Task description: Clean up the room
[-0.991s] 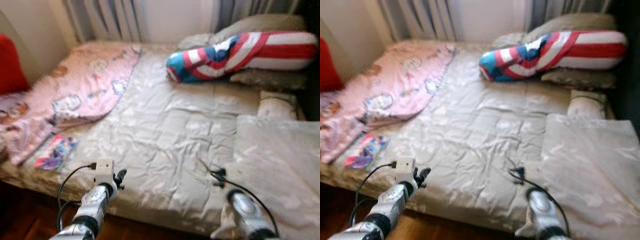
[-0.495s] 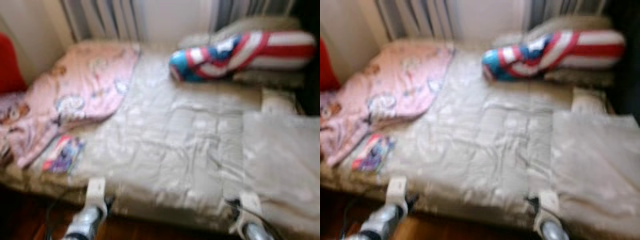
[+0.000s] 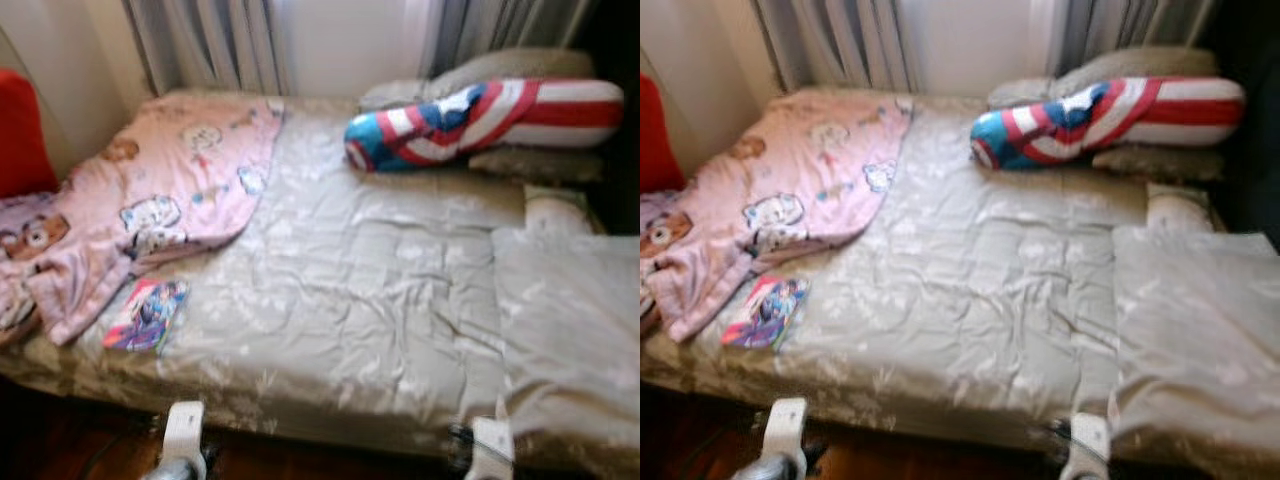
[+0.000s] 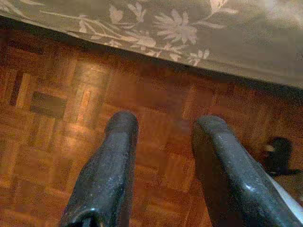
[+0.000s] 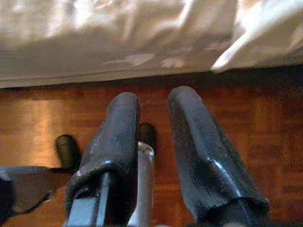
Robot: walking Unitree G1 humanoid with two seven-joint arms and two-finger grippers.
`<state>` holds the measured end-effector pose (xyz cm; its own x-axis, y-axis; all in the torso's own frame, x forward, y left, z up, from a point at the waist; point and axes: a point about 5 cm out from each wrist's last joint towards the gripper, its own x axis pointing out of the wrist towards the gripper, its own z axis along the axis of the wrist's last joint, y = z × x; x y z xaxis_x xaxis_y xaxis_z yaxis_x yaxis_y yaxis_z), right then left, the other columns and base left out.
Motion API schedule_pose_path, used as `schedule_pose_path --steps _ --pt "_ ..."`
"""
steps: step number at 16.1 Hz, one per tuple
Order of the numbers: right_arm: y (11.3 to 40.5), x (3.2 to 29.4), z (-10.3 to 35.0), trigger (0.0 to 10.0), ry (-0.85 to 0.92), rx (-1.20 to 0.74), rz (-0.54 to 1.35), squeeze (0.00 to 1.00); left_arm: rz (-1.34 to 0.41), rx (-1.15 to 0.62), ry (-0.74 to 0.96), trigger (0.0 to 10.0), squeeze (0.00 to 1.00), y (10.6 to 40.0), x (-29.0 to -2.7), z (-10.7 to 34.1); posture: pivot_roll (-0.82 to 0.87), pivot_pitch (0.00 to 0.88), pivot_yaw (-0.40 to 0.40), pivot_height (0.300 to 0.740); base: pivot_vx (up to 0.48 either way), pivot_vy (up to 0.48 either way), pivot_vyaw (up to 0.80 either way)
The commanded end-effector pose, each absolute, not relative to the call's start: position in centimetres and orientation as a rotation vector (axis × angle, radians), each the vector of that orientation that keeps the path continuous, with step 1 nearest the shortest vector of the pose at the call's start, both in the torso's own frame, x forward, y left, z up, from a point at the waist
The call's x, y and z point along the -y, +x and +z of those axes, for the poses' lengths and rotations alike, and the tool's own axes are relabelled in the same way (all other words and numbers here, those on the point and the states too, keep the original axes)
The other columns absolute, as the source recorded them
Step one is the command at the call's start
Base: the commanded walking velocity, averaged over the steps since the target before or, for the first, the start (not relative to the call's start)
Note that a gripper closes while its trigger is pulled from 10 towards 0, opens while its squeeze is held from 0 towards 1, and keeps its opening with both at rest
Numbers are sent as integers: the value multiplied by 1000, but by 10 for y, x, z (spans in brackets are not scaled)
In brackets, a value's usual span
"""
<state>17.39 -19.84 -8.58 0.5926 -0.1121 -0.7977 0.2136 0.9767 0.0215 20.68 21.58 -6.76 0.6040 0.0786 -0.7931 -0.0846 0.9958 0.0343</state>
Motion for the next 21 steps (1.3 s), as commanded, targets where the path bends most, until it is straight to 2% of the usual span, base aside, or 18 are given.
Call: schedule_pose_path --steps 1,7,21 --pt "166 203 -89 10000 125 -945 -208 0 77 -935 -2 10000 0 205 -209 -70 -30 52 39 740 0 285 0" --pt "152 199 -95 10000 130 -989 -194 0 61 -961 2 10000 0 199 -205 -74 -28 86 36 740 0 286 0" --pt "155 190 -95 10000 135 -996 -152 0 59 -981 -2 10000 0 192 -206 -78 -26 109 30 740 0 285 0"
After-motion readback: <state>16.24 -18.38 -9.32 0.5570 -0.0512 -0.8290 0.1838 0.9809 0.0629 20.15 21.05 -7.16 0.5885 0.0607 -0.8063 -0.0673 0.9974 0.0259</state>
